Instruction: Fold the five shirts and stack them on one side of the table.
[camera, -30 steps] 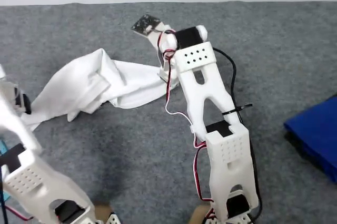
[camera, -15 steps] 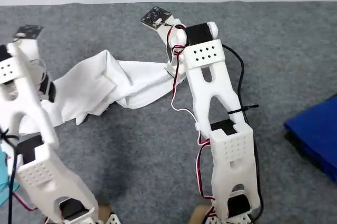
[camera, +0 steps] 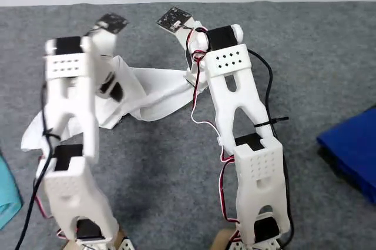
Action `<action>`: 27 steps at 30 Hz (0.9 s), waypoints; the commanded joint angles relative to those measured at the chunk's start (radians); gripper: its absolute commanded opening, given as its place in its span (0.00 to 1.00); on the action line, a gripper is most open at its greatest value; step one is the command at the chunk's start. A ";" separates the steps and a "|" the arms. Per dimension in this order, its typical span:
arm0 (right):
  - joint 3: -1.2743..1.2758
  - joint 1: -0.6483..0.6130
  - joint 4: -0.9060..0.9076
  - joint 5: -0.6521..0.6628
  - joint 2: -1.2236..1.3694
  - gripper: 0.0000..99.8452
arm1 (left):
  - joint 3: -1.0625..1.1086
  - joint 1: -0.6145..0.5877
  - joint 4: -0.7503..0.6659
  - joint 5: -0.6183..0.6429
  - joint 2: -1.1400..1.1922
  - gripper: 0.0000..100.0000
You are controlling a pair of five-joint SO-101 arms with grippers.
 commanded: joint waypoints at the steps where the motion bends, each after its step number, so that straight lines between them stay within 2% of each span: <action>1: -0.046 0.016 0.041 0.003 -0.013 0.01 | -0.018 0.012 -0.094 0.005 0.066 0.23; 7: -0.044 0.016 0.041 0.003 -0.013 0.01 | -0.019 -0.014 -0.149 0.000 0.181 0.22; 10: -0.044 0.016 0.041 0.003 -0.012 0.01 | -0.044 -0.025 -0.155 0.000 0.181 0.14; 14: -0.018 0.019 0.039 0.003 -0.018 0.01 | -0.202 -0.064 -0.061 0.000 0.181 0.00; 20: -0.031 0.081 0.041 0.002 -0.024 0.01 | -0.519 -0.172 0.130 0.000 0.189 0.00; 27: -0.032 0.142 0.041 0.002 -0.035 0.01 | -0.630 -0.292 0.158 0.000 0.189 0.00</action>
